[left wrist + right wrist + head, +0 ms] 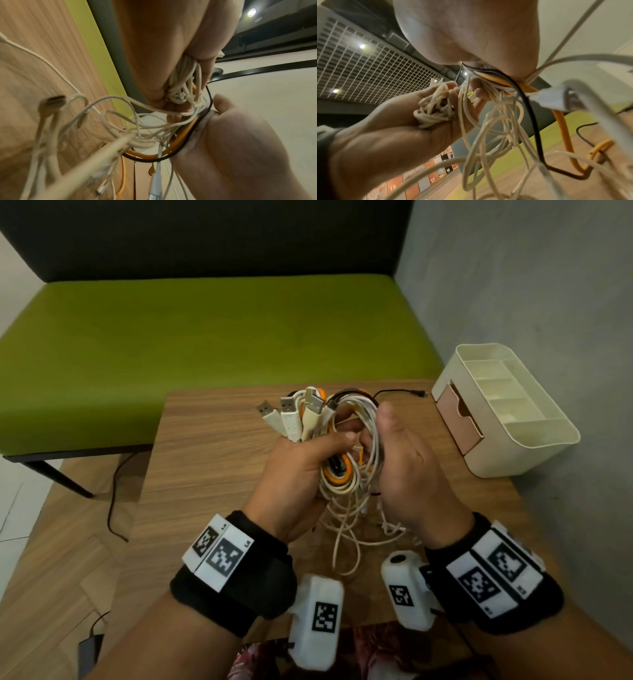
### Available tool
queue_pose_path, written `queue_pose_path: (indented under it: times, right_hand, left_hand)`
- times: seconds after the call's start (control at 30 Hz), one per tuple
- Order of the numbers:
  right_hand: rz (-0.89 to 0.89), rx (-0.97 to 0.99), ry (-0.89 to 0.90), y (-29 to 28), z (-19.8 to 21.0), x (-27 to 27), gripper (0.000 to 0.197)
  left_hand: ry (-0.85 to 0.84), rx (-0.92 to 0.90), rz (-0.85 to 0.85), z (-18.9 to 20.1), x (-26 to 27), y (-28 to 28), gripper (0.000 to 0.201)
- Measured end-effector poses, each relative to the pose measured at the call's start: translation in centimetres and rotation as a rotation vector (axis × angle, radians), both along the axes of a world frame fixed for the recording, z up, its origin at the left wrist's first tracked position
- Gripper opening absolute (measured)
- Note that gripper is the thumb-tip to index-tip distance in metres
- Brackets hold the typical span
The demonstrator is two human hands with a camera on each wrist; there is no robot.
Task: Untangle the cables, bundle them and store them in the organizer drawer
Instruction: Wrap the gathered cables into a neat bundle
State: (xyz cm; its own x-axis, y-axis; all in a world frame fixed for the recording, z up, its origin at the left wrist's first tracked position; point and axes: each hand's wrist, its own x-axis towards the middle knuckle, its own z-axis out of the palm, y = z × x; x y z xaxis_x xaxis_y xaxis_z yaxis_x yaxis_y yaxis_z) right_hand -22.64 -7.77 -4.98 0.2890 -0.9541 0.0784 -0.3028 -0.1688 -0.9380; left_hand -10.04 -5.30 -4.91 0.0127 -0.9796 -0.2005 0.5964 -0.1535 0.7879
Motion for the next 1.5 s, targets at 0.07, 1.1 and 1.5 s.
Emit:
queue_pose_path:
  times: [0.07, 1.1, 1.5]
  right_hand:
    - [-0.034, -0.001, -0.033, -0.2, 0.3, 0.0, 0.054]
    - [0.315, 0.215, -0.154, 0.1, -1.8, -0.4, 0.107]
    - [-0.133, -0.448, 0.815, -2.8, -3.7, -1.7, 0.02]
  left_hand:
    - [-0.016, 0.02, 0.013, 0.1, -0.1, 0.0, 0.031]
    - [0.017, -0.037, 0.013, 0.1, 2.1, -0.5, 0.025]
    - [0.274, -0.049, 0.053, 1.1, 3.5, -0.8, 0.008]
